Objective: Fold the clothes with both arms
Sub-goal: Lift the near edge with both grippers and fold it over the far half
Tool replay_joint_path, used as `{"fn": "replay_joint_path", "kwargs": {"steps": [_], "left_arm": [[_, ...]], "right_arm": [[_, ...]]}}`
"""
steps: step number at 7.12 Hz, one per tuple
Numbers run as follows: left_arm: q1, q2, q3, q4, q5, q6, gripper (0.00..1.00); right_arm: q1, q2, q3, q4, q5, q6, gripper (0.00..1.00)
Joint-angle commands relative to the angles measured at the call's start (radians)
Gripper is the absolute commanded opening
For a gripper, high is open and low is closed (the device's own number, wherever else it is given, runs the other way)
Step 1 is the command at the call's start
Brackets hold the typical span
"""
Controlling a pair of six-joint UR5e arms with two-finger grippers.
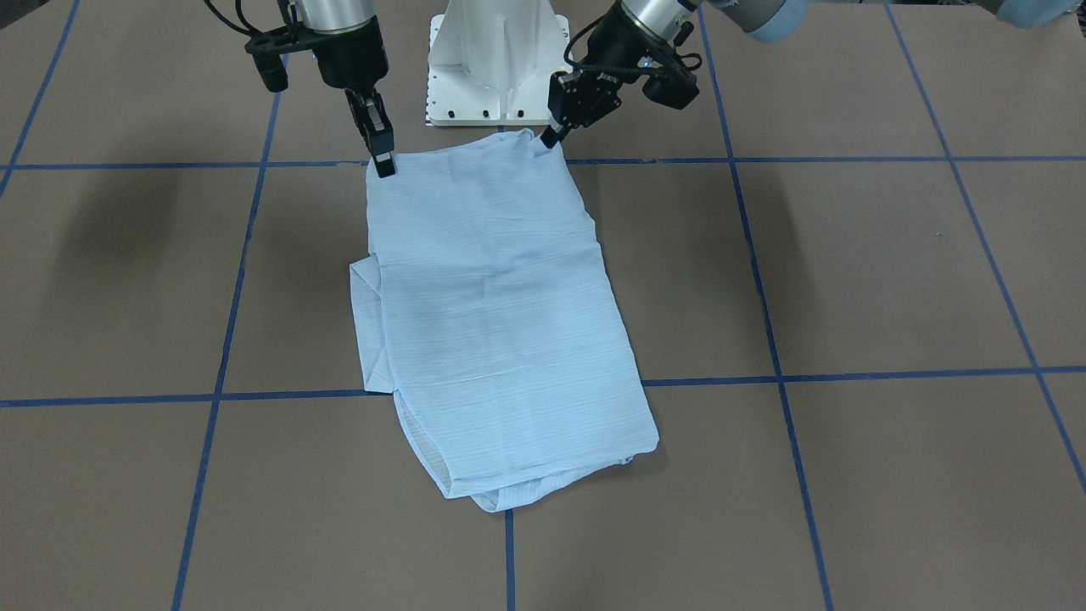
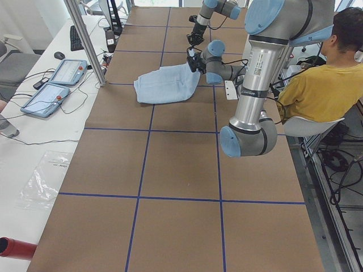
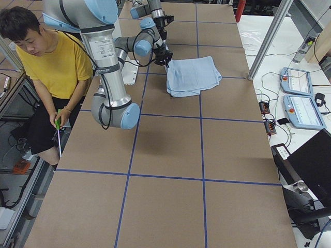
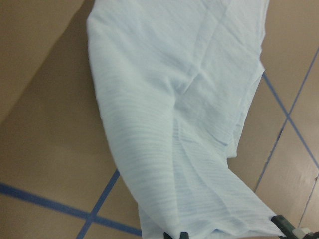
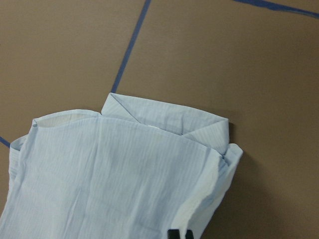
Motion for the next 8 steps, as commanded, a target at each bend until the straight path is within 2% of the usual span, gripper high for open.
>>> {"fn": "replay_joint_path", "kwargs": {"steps": [1, 2, 3, 4, 5, 6, 7, 8], "left_arm": [[-0.162, -0.082, 0.181, -0.009, -0.078, 0.153, 0.0], [-0.208, -0.11, 0.262, -0.018, -0.083, 0.221, 0.0], [-0.232, -0.151, 0.383, -0.105, -0.094, 0.235, 0.0], [-0.259, -0.201, 0.527, -0.218, -0.105, 0.235, 0.0], [-0.284, -0.234, 0.604, -0.257, -0.124, 0.245, 0.0], [-0.307, -0.255, 0.648, -0.265, -0.128, 0.289, 0.0], [-0.328, -0.274, 0.723, -0.309, -0.128, 0.321, 0.0], [-0.331, -0.291, 0.828, -0.413, -0.128, 0.321, 0.0]], "right_arm": [[0.127, 0.152, -0.264, 0.08, 0.044, -0.112, 0.0], [0.19, 0.191, -0.419, 0.21, 0.115, -0.139, 0.0], [0.233, 0.263, -0.592, 0.318, 0.151, -0.188, 0.0], [0.249, 0.362, -0.752, 0.342, 0.159, -0.221, 0.0], [0.249, 0.441, -0.922, 0.435, 0.159, -0.225, 0.0], [0.272, 0.447, -0.996, 0.537, 0.168, -0.227, 0.0], [0.292, 0.449, -1.041, 0.566, 0.185, -0.271, 0.0], [0.294, 0.448, -1.111, 0.636, 0.183, -0.288, 0.0]]}}
